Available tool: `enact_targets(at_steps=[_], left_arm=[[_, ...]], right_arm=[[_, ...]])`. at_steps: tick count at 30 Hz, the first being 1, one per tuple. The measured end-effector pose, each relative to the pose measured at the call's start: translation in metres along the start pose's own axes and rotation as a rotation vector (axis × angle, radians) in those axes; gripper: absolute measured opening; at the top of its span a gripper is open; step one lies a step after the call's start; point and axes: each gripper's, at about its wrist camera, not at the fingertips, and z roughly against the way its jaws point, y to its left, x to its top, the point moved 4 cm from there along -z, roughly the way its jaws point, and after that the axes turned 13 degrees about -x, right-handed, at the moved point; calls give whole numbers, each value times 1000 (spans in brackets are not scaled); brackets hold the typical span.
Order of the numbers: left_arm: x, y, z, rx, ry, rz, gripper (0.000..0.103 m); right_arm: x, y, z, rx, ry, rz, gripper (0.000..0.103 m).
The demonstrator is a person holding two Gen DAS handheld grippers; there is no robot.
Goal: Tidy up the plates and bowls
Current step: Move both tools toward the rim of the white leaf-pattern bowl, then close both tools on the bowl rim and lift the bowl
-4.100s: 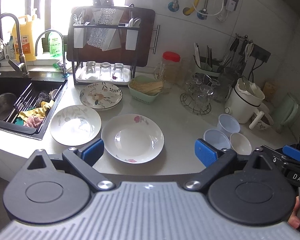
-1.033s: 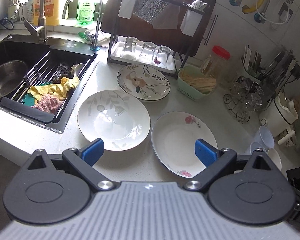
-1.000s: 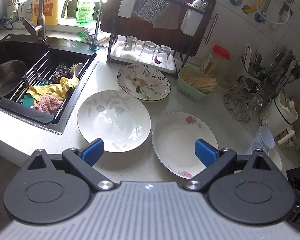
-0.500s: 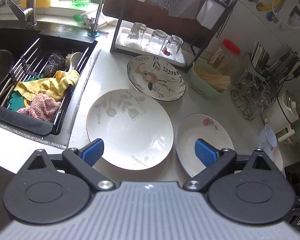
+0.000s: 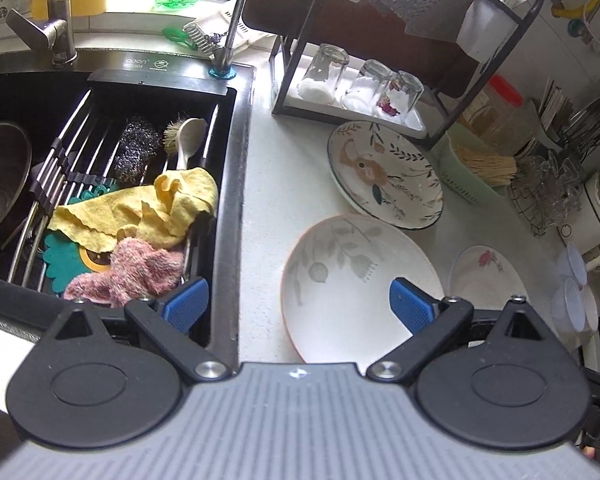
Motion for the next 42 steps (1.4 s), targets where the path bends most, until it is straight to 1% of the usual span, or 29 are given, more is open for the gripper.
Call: enact_targets(at_steps=[2, 4, 5, 8, 12, 13, 14, 15, 16, 18, 19, 20, 22, 23, 27, 29, 30, 35, 39, 41, 42], left_arm=[[6, 13, -5, 27, 15, -22, 98], [11, 24, -11, 26, 34, -28, 98], [13, 30, -16, 18, 44, -30, 98], [15, 40, -33, -14, 81, -30, 98], [15, 42, -56, -64, 129, -45, 94], [15, 41, -63, -86, 144, -53, 90], [14, 39, -69, -113, 163, -65, 88], [15, 39, -73, -123, 173, -73, 88], [15, 37, -79, -133, 181, -84, 86], [16, 35, -89, -166, 204, -96, 79], [17, 36, -95, -169, 217, -94, 72], [18, 36, -100, -176, 230, -93, 61], [19, 37, -110, -185, 252, -91, 53], [20, 37, -114, -184, 257, -95, 50], [26, 34, -129, -202, 290, -114, 38], [29, 31, -137, -217, 300, -126, 24], [29, 30, -140, -221, 303, -136, 22], [33, 25, -147, -237, 296, -160, 21], [34, 24, -149, -257, 286, -181, 21], [34, 24, -150, -264, 286, -183, 21], [34, 24, -150, -269, 288, -181, 21]], right_arm=[[-2, 8, -12, 0, 32, -6, 77], [-4, 14, -22, -6, 56, -20, 73], [-5, 15, -27, -14, 69, -31, 70], [-9, 15, -42, -67, 103, -64, 60], [-10, 6, -55, -125, 116, -102, 56], [-10, 3, -57, -136, 112, -108, 56], [-10, 2, -59, -148, 112, -107, 51], [-9, 0, -62, -157, 116, -111, 45], [-9, -3, -64, -162, 121, -133, 43], [-8, -8, -70, -180, 134, -162, 39], [-8, -9, -73, -187, 139, -167, 38], [-8, -10, -76, -198, 146, -172, 37], [-7, -12, -81, -223, 151, -168, 32], [-6, -13, -83, -239, 149, -164, 26], [-5, -22, -89, -266, 157, -217, 24], [-3, -21, -91, -265, 152, -219, 20], [-2, -19, -93, -273, 147, -212, 20], [-4, -18, -98, -268, 122, -222, 16], [-4, -25, -100, -251, 115, -256, 13], [-5, -27, -103, -244, 128, -261, 10], [-5, -27, -105, -237, 136, -266, 10]])
